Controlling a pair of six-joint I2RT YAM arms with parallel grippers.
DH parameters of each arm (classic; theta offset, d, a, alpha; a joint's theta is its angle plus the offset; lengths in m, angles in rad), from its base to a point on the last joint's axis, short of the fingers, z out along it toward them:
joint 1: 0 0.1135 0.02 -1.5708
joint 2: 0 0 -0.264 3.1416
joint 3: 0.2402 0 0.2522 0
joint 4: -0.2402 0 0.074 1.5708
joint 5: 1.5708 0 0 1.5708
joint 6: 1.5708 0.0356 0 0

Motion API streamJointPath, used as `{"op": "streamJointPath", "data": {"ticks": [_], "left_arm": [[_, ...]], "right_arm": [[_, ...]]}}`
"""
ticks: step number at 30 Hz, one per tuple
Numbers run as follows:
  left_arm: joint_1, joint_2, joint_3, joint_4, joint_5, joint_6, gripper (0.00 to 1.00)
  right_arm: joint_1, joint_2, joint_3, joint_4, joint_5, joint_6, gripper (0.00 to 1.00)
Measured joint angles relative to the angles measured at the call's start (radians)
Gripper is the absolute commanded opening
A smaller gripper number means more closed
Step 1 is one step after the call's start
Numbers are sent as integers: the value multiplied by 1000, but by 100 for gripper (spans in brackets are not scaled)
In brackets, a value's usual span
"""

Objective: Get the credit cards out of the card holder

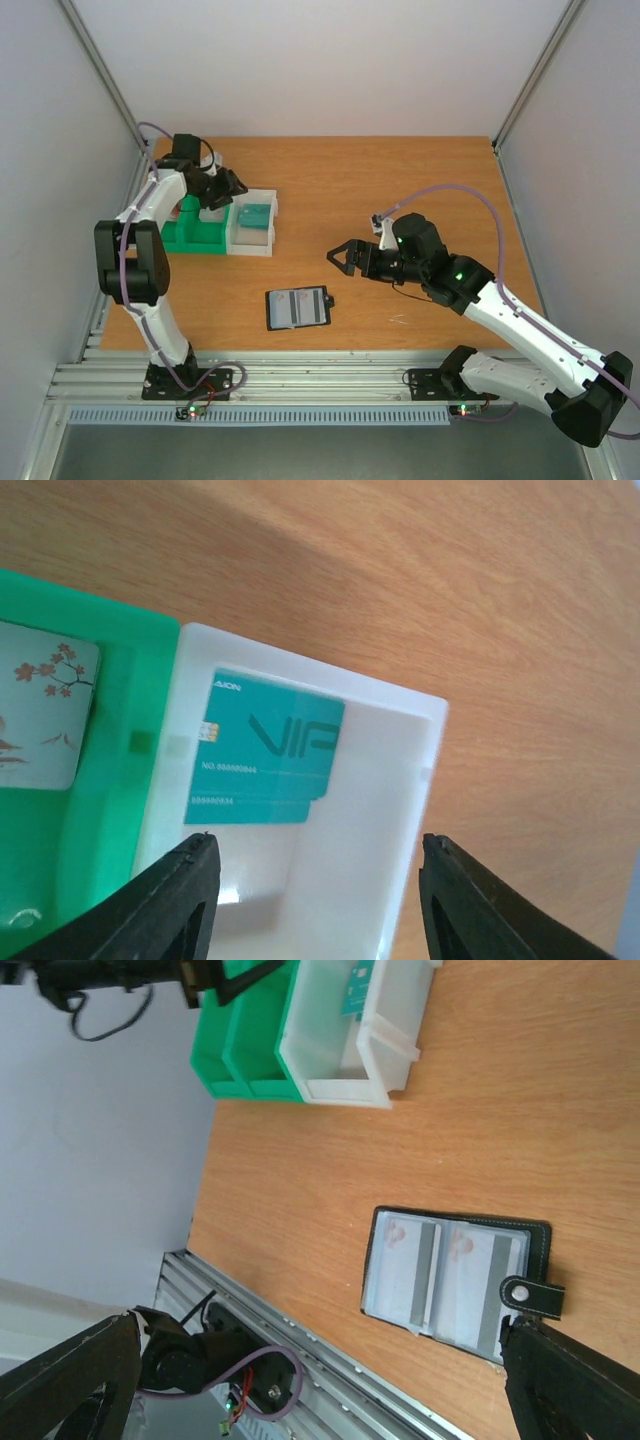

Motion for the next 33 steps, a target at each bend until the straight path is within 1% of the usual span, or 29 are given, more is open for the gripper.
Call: {"op": "streamJointPath", "data": {"ticks": [3,5,6,7,8,13,19,21,23,25,28,30,33], "left_arm": [[-2,-63,-1,-29,2,-1,65],[-10,-112,-9,-43,4,5,84],[-16,-137,-16,-50,6,13,95],[-23,-166,-30,-57,10,11,99],[-26,-195,-44,-69,12,16,99],[-40,-324,-132,-117,21,26,99],[-40,-487,-278,-155,34,24,99],[-40,-533,-319,-157,41,21,99],[-40,-577,-357,-163,51,17,99],[-41,-610,-387,-171,64,15,94],[-51,-645,-434,-174,82,2,82],[-64,-661,-465,-177,89,-8,78],[-103,-681,-518,-175,97,-20,72]], "right_arm": [[0,19,21,-36,14,0,99],[0,35,33,-58,23,-2,98],[0,42,36,-67,26,-3,98],[0,48,39,-79,28,-5,99],[0,55,42,-91,30,-8,98],[0,81,44,-119,32,-25,98],[0,139,45,-122,14,-30,92],[0,164,45,-119,2,-31,87],[0,193,45,-110,-11,-33,78],[0,226,43,-92,-32,-33,67],[2,277,33,-48,-68,-26,54],[13,317,27,-26,-85,-20,48],[47,374,26,0,-93,-13,47]]}}
